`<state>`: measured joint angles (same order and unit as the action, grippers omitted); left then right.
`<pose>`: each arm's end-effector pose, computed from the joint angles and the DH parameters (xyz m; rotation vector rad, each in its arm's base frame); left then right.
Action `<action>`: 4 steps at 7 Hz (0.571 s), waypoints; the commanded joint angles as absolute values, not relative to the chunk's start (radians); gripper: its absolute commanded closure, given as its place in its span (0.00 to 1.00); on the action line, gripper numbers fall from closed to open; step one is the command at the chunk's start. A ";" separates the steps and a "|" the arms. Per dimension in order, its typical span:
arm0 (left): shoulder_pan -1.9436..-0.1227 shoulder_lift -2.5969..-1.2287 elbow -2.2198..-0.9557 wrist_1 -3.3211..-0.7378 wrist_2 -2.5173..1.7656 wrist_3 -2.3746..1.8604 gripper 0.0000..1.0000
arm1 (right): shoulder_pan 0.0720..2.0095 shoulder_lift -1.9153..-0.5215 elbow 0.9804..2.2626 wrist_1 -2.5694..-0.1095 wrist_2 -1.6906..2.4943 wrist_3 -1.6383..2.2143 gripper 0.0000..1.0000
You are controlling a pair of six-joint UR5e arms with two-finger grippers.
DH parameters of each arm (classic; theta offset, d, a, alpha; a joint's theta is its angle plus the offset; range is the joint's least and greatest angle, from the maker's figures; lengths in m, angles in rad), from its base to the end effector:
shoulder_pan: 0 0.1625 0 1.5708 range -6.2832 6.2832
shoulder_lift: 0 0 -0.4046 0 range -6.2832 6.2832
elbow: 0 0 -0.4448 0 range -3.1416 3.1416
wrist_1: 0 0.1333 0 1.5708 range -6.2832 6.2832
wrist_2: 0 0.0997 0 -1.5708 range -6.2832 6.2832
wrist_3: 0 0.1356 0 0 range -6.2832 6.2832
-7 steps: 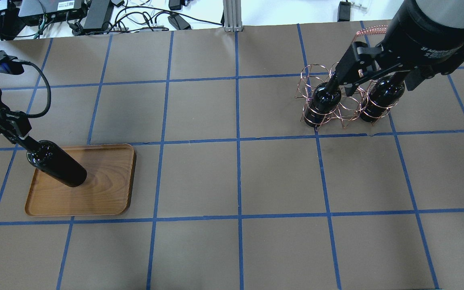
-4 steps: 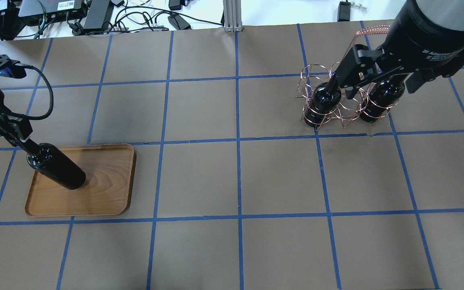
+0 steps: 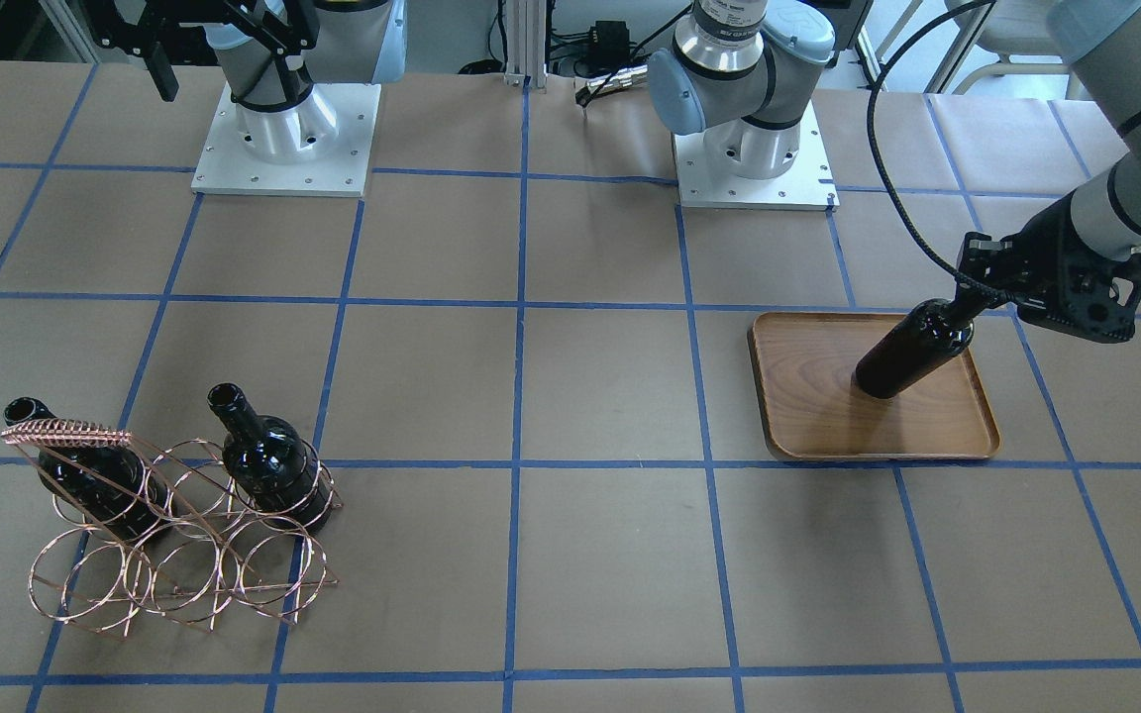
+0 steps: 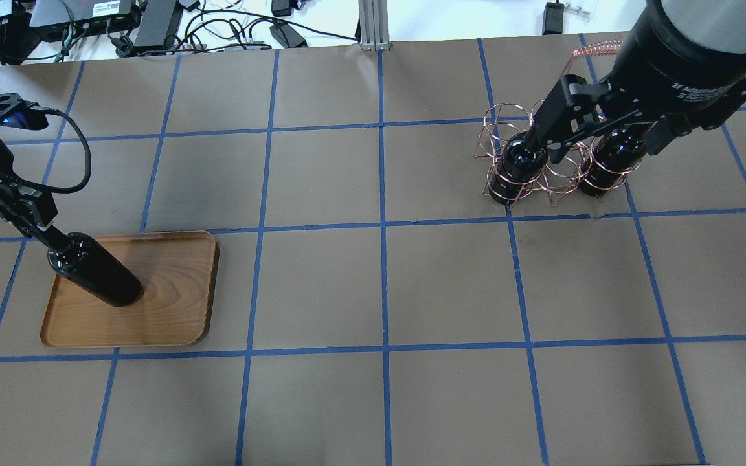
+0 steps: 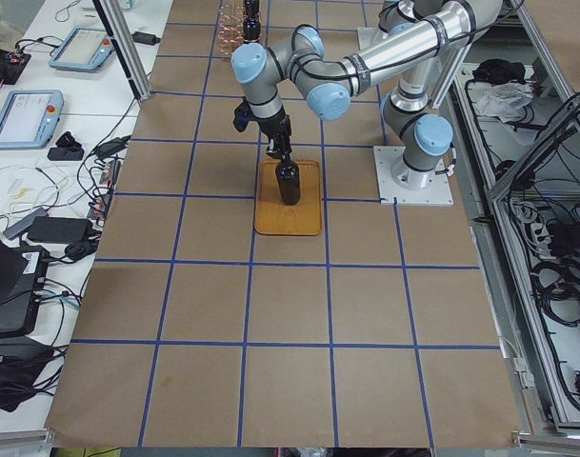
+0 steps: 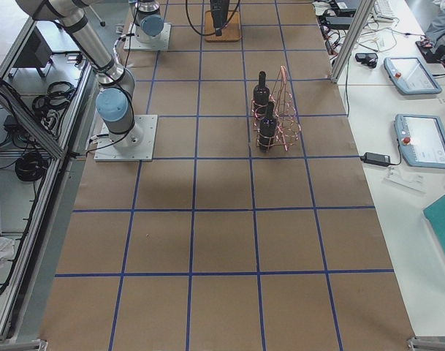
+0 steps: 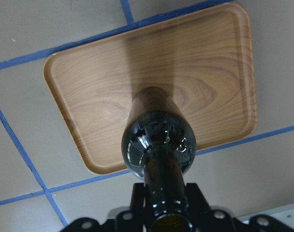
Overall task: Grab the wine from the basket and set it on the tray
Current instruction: 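Lower the bottle onto the tray, tipping it over, and release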
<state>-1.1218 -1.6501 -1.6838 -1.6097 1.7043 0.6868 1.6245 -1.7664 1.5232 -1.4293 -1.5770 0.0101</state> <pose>0.1284 -0.5319 0.3272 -0.3918 -3.0770 -0.4152 0.1573 -0.4582 0.5417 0.0678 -3.1338 0.1598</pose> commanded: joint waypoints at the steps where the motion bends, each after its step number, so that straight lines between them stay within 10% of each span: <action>1: -1.132 -1.629 -1.677 -1.615 1.709 0.631 0.00 | 1.624 -1.766 1.523 -1.425 -1.574 0.009 0.00; 4: -1.140 -1.570 -1.661 -1.699 1.701 0.626 0.00 | 1.624 -1.763 1.523 -1.425 -1.577 0.009 0.00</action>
<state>-1.1374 -1.6006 -1.6698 -1.6585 1.7045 0.6303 1.6245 -1.7641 1.5232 -1.4252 -1.5746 0.0092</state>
